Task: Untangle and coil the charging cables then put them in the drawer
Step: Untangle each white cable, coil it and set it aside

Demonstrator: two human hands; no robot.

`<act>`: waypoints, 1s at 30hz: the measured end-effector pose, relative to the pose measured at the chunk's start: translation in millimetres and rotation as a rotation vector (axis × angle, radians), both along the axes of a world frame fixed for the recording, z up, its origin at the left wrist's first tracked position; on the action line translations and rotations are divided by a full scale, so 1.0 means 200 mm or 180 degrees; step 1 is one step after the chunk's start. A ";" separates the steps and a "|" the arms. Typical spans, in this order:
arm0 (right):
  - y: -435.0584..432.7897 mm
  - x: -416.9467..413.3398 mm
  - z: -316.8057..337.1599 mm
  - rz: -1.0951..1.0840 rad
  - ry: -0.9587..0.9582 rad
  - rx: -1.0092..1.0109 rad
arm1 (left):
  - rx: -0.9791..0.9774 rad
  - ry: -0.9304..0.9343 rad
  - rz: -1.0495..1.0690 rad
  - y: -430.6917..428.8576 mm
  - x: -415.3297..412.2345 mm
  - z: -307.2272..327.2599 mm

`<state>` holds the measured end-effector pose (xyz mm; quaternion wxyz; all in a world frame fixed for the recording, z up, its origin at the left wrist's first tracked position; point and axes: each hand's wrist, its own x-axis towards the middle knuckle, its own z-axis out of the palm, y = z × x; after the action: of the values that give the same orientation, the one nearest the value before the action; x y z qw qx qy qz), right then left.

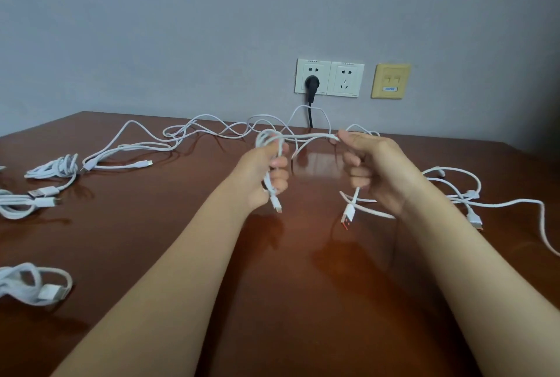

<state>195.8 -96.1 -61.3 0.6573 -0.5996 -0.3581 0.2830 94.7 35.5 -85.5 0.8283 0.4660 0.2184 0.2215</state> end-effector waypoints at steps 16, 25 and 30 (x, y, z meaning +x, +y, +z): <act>0.07 0.01 -0.14 -0.1062 -0.1891 -0.1591 | -0.1078 -0.0646 0.0060 0.01 0.00 0.03; 0.08 -0.06 -0.10 -0.1934 -0.2326 -0.0888 | -0.0707 -0.0135 0.0318 -0.09 0.07 0.00; 0.09 -0.09 -0.15 -0.1671 -0.2404 -0.0783 | -0.1035 -0.0217 0.0466 -0.08 0.07 0.00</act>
<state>178.6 -78.8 -90.7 0.4546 -0.8042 -0.3722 -0.0902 108.7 19.2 -86.1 0.8813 0.3010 0.2565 0.2587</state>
